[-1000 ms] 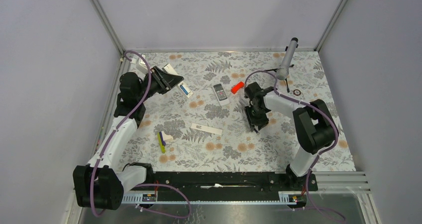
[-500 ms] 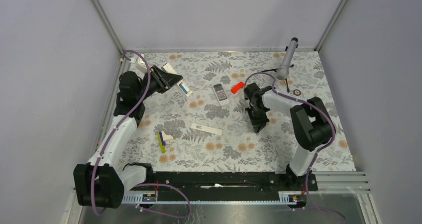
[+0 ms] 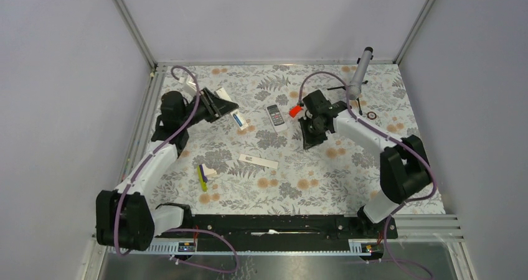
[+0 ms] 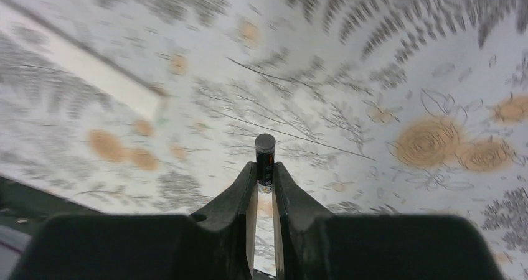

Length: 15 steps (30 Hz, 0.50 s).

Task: Load the batteries into the remote control

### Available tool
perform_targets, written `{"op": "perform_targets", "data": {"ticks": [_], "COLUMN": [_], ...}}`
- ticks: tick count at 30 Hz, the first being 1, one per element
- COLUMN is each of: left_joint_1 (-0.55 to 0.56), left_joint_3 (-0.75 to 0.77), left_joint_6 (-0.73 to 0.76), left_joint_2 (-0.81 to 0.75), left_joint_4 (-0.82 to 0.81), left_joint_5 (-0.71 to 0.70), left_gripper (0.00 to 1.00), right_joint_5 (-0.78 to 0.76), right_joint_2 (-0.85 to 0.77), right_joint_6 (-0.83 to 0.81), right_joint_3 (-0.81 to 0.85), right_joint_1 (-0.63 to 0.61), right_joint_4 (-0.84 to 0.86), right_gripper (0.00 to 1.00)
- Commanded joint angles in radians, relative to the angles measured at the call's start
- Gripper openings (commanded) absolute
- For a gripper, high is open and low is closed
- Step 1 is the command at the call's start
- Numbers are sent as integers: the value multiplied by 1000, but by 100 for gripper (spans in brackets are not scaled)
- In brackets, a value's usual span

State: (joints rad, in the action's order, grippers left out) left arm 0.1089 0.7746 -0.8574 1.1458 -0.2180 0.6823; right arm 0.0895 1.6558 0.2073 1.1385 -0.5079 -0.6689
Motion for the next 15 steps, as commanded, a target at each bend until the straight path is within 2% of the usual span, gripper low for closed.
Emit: {"op": "perform_targets", "data": {"ticks": [1, 9, 15], "left_joint_1": [71, 170, 211], "left_joint_3": [5, 19, 26], "left_joint_6": [-25, -103, -166], "left_joint_2": [98, 253, 304], "left_joint_4": [-58, -227, -307], "left_joint_5": [78, 138, 134], "left_gripper": [7, 8, 8], "right_joint_5": [102, 133, 136], "right_joint_2": [-112, -123, -28], "right_joint_6": [76, 165, 186], "right_joint_3": [133, 337, 488], "right_joint_1": [-57, -180, -234], "right_joint_4": [69, 46, -103], "right_gripper": [10, 12, 13]}}
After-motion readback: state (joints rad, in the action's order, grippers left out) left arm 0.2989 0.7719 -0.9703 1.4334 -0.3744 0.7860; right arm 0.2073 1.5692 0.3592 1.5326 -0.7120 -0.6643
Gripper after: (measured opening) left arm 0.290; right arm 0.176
